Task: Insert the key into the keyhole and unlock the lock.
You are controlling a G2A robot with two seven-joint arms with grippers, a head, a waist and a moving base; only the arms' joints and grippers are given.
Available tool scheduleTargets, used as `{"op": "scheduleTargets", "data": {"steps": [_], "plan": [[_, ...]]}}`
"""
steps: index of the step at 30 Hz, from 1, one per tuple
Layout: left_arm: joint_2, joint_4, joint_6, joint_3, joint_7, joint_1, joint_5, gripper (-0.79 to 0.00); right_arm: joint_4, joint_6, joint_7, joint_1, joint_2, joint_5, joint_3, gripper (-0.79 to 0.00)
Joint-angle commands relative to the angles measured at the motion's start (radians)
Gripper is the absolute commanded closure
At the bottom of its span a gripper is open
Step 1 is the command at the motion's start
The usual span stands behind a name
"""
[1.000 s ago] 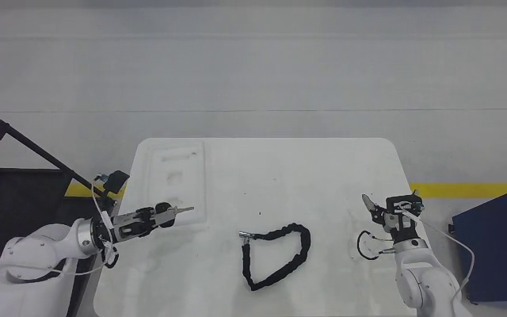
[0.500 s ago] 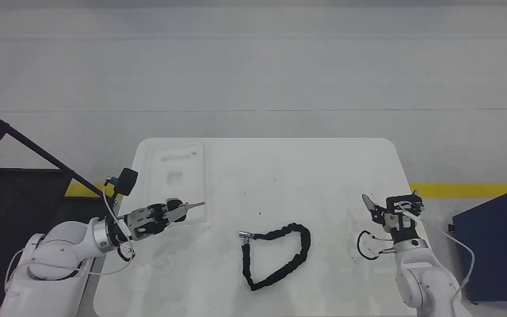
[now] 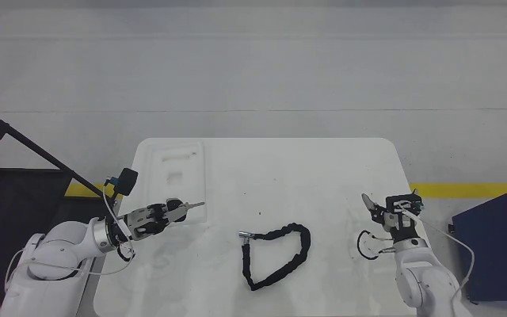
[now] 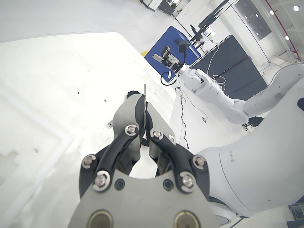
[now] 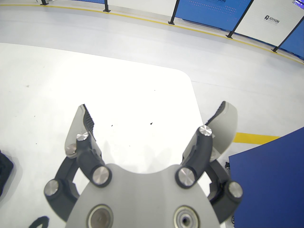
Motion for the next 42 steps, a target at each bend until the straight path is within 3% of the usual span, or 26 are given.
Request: {"op": "scheduleTargets", "data": {"steps": [1,9,15,19,24,28,30,34,42], "plan": [[0.000,0.000,0.000,0.000,0.000,0.000,0.000,0.000,0.000,-0.064,0.019,0.042,0.004,-0.053,-0.009,-0.785],[0.000,0.000,0.000,0.000,0.000,0.000,0.000,0.000,-0.033,-0.168,0.032,0.176,0.011,-0.396,-0.140,-0.785],[0.000,0.000,0.000,0.000,0.000,0.000,0.000,0.000,-0.059,-0.247,0.027,0.214,0.012,-0.652,-0.279,-0.785],[0.000,0.000,0.000,0.000,0.000,0.000,0.000,0.000,-0.043,-0.243,-0.013,0.226,0.011,-0.790,-0.357,-0.785],[0.000,0.000,0.000,0.000,0.000,0.000,0.000,0.000,-0.038,-0.240,-0.019,0.225,0.010,-0.799,-0.367,-0.785],[0.002,-0.059,-0.005,-0.006,0.041,-0.003,0.139,0.000,-0.038,-0.240,-0.019,0.225,0.010,-0.799,-0.367,-0.785],[0.000,-0.089,-0.054,-0.015,0.109,0.000,0.158,0.000,-0.038,-0.240,-0.019,0.225,0.010,-0.799,-0.367,-0.785],[0.001,-0.127,-0.261,-0.033,0.256,0.029,0.235,0.000,-0.038,-0.240,-0.019,0.225,0.010,-0.799,-0.367,-0.785],[0.009,-0.188,-0.277,-0.040,0.319,0.065,0.354,0.000,-0.038,-0.240,-0.019,0.225,0.010,-0.799,-0.367,-0.785]]}}
